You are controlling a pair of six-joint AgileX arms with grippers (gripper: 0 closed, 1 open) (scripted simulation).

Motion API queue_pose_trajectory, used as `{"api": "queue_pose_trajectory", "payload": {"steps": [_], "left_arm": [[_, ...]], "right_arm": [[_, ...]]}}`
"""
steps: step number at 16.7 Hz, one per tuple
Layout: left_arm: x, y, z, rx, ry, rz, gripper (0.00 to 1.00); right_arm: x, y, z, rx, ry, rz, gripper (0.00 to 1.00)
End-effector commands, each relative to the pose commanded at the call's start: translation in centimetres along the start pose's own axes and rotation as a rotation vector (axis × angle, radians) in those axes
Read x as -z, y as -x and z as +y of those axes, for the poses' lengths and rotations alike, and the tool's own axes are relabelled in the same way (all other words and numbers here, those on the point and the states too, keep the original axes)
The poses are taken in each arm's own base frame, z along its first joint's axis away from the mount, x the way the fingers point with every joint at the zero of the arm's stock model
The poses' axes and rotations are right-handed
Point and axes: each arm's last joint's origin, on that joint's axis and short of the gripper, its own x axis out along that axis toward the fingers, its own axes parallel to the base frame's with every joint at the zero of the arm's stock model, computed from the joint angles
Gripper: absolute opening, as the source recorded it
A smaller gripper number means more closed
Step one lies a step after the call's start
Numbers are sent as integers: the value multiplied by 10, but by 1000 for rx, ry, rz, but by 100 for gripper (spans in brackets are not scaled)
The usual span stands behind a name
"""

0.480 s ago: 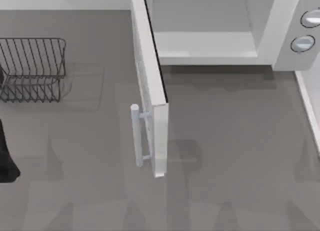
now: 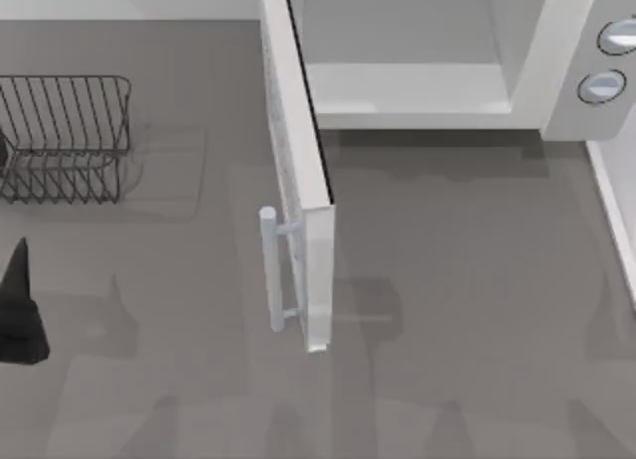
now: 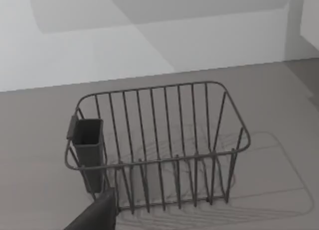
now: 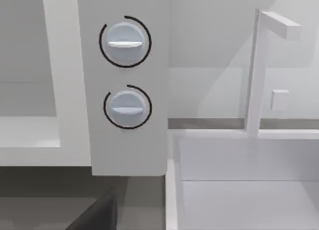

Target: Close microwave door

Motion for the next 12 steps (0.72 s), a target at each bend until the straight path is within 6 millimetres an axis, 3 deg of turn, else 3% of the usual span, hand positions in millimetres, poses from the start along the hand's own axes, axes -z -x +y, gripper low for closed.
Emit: {"api": "queue_pose_trajectory", "payload": {"steps": [6, 12], "left_arm": [[-64, -18, -6, 222, -204, 315, 100], [-136, -72, -24, 568, -419, 633, 100]], "right_arm": [[0, 0, 0, 0, 0, 0, 100], [0, 0, 0, 0, 0, 0, 100]]}}
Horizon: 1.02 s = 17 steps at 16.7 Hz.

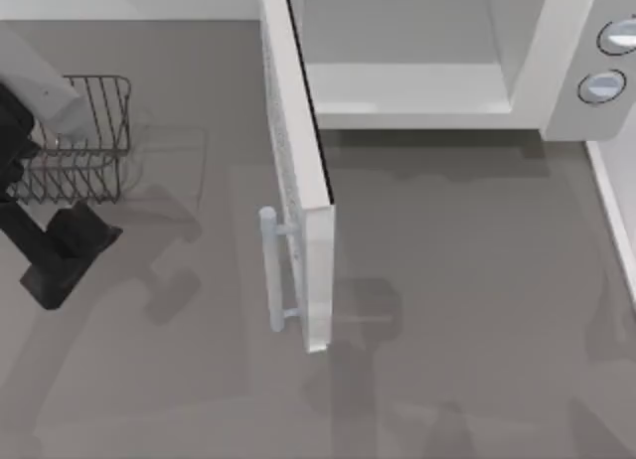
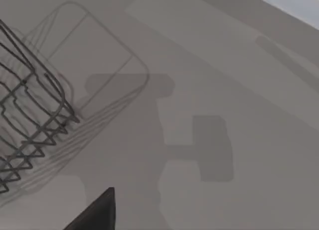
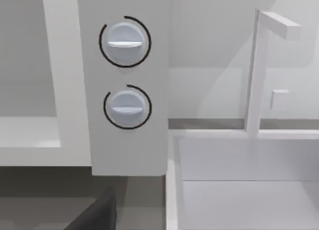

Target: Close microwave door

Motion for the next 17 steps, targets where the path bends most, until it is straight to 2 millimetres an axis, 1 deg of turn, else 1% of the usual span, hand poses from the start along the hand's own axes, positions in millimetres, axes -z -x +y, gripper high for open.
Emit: {"api": "queue_pose_trajectory", "payload": {"steps": [3, 6, 8, 10, 13, 15, 17], "left_arm": [[-45, -10, 15, 168, -114, 96, 100], [-87, -21, 25, 306, -220, 140, 100], [-111, -28, 29, 372, -283, 139, 100], [-130, -32, 32, 419, -338, 124, 100], [-150, -36, 33, 461, -399, 95, 100], [-155, -37, 33, 472, -417, 83, 100], [-156, -37, 33, 473, -419, 81, 100]], "right_arm": [[0, 0, 0, 0, 0, 0, 100], [0, 0, 0, 0, 0, 0, 100], [0, 0, 0, 0, 0, 0, 100], [0, 0, 0, 0, 0, 0, 100], [0, 0, 0, 0, 0, 0, 100], [0, 0, 0, 0, 0, 0, 100], [0, 0, 0, 0, 0, 0, 100]]}}
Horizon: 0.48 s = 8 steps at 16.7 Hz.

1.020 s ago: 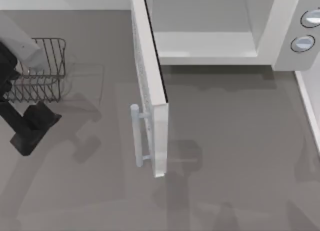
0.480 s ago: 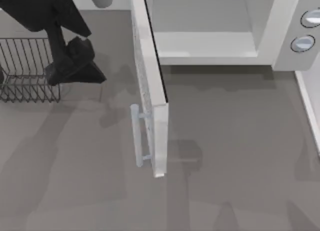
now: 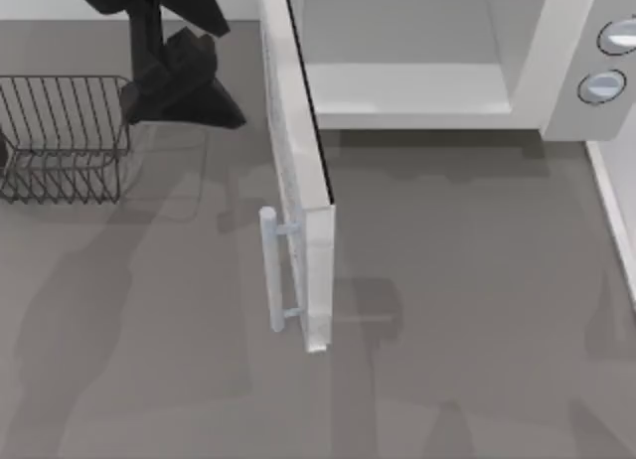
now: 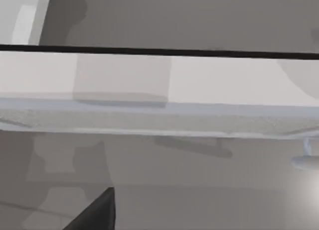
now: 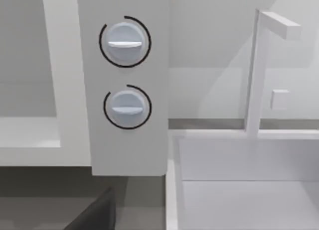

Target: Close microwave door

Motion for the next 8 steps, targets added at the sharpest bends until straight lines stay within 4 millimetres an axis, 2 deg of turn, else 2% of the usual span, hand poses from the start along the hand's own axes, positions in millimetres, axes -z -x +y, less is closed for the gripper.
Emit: {"api": "queue_pose_trajectory", "payload": {"steps": [4, 8], "left_arm": [[1, 1, 0, -5, 4, 0, 100], [-1, -27, 2, 1, 0, 1, 100]], "right_arm": [[0, 0, 0, 0, 0, 0, 100], [0, 0, 0, 0, 0, 0, 100]]}}
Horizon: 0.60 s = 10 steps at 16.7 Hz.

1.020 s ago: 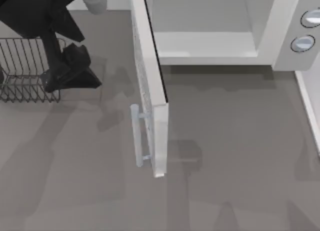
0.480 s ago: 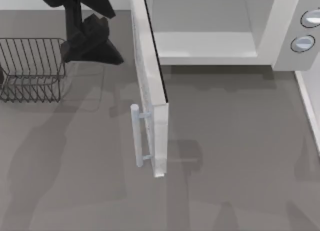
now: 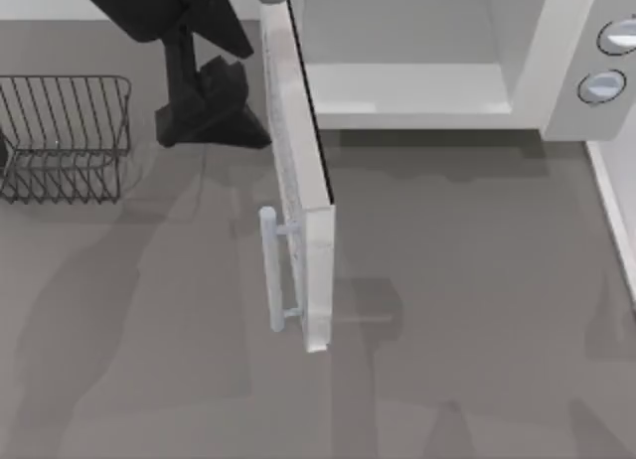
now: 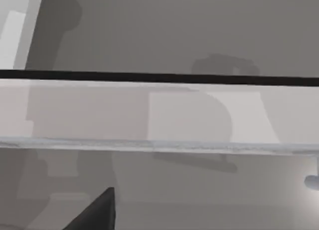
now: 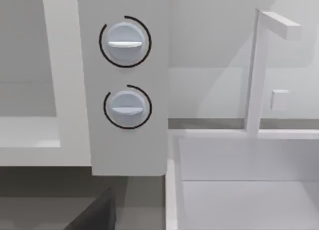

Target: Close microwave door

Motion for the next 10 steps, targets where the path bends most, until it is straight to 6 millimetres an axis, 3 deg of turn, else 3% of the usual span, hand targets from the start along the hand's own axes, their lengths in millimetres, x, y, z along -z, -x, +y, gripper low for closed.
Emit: {"api": "queue_pose_trajectory", "payload": {"steps": [5, 10], "left_arm": [[1, -48, -1, -3, -1, -2, 100], [1, -53, -2, -1, 0, -1, 100]], "right_arm": [[0, 0, 0, 0, 0, 0, 100], [0, 0, 0, 0, 0, 0, 100]]}}
